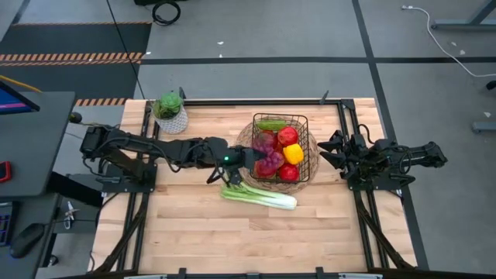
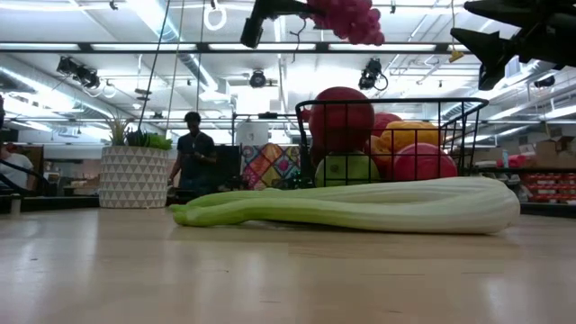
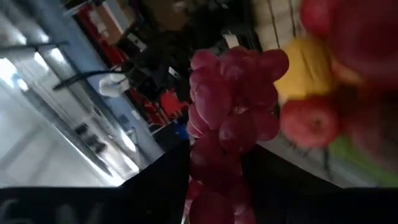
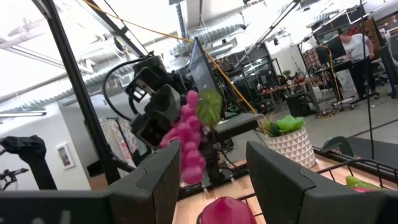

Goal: Build produce basket
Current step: Put the grapes into the wire basket

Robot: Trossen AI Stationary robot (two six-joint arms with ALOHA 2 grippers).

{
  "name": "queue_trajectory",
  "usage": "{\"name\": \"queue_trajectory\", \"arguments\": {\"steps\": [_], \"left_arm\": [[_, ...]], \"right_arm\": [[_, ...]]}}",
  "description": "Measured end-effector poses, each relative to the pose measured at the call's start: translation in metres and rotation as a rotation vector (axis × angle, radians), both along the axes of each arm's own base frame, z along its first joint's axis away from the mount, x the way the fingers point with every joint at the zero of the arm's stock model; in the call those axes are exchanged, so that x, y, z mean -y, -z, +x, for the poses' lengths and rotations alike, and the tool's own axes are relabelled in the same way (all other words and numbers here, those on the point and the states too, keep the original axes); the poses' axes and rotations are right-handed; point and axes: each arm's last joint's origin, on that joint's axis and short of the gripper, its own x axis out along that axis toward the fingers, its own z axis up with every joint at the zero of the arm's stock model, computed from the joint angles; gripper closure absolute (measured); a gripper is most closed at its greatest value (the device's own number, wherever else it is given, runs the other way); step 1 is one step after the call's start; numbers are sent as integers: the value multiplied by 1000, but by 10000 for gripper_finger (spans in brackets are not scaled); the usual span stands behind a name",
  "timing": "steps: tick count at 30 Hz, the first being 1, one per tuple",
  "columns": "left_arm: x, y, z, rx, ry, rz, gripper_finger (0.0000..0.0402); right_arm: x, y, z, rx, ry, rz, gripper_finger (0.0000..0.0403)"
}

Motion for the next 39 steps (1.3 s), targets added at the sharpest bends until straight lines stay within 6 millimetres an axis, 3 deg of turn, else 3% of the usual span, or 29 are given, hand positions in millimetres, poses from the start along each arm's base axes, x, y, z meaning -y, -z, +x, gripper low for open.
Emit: {"name": "queue_trajectory", "arguments": {"steps": [4, 8, 13, 19, 24, 26, 30, 39], "left_arm": [[-8, 9, 10, 63, -30, -256, 258], [-14, 14, 29, 253, -65, -507, 259], [-15, 24, 47, 401, -84, -720, 256], [-18, 21, 71, 508, -353, -1033, 259], [-17, 5, 80, 394, -610, -1299, 263], [-16, -1, 80, 294, -691, -1315, 266], [-14, -6, 77, 63, -677, -1226, 268], [-19, 10, 90, 25, -612, -1182, 251]], "right_arm": [[0, 0, 0, 0, 0, 0, 215], [0, 0, 0, 0, 0, 0, 215], [0, 0, 0, 0, 0, 0, 215], [0, 0, 0, 0, 0, 0, 215], [0, 0, 0, 0, 0, 0, 215], [0, 0, 0, 0, 0, 0, 215], [0, 0, 0, 0, 1, 0, 215], [0, 0, 0, -1, 0, 0, 215]]}}
